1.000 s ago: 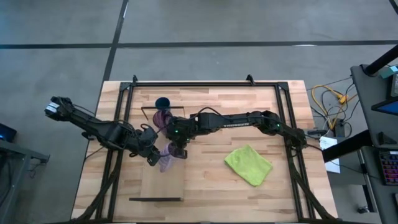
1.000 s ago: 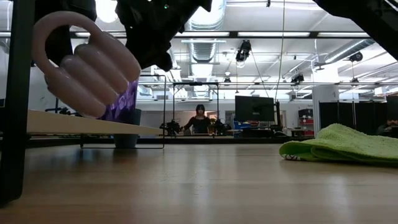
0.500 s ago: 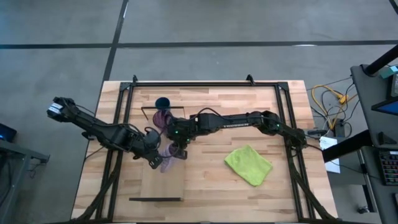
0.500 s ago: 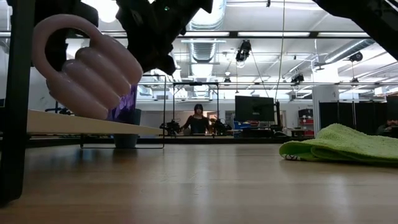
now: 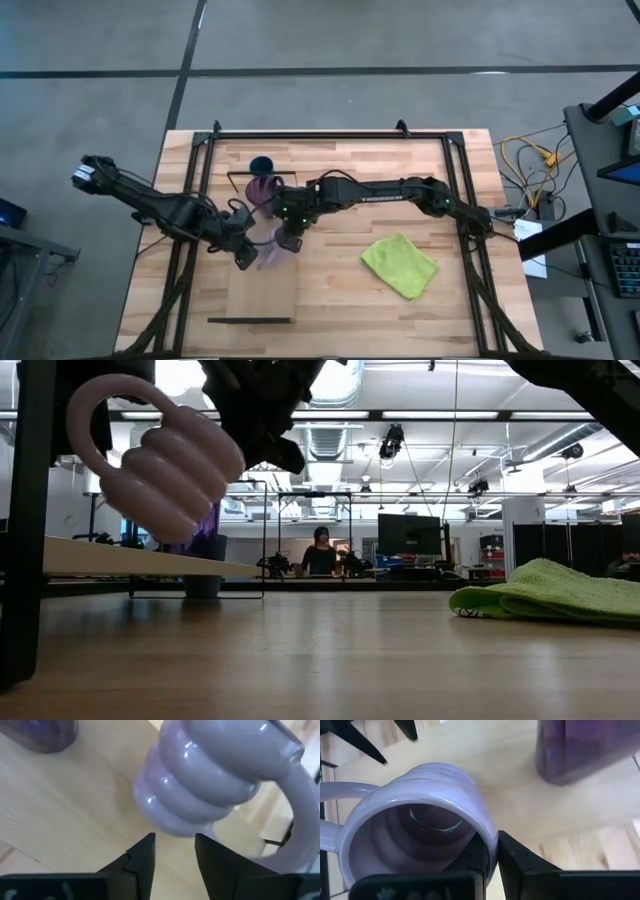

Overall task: Stack small to large cups/mugs on shelf
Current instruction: Put purple mug on the shelf

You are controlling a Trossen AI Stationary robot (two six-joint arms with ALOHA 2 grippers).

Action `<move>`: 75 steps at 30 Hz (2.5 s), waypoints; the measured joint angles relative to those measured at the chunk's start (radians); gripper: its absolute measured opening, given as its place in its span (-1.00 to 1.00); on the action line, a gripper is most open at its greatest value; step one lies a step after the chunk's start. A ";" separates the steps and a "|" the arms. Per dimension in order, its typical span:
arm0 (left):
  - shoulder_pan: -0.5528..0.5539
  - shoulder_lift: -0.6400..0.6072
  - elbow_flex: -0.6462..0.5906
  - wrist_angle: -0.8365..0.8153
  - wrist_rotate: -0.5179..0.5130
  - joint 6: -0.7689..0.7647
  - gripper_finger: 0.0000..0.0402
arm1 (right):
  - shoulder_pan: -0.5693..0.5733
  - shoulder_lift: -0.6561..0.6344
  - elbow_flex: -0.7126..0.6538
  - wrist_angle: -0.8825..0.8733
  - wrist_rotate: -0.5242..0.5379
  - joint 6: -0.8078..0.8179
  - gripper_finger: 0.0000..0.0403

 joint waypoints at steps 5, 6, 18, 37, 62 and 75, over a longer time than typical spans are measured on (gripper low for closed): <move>0.000 -0.035 0.020 -0.001 -0.004 0.032 -0.33 | -0.002 -0.001 0.004 -0.121 -0.006 0.090 -0.91; 0.000 -0.038 0.025 0.005 -0.005 0.043 -0.33 | -0.004 -0.001 0.004 -0.148 -0.009 0.115 -0.91; -0.001 0.022 0.028 0.134 -0.063 0.327 -0.33 | -0.047 -0.001 0.001 -0.177 -0.116 0.282 -0.91; 0.000 0.036 0.087 0.125 -0.108 0.390 -0.33 | -0.055 -0.001 0.002 -0.225 -0.141 0.277 -0.91; -0.001 0.050 0.090 0.125 -0.169 0.393 -0.33 | -0.069 -0.001 0.056 -0.134 -0.165 0.294 -0.91; -0.001 0.050 0.090 0.126 -0.171 0.389 -0.68 | -0.068 -0.001 0.056 -0.152 -0.164 0.300 -0.91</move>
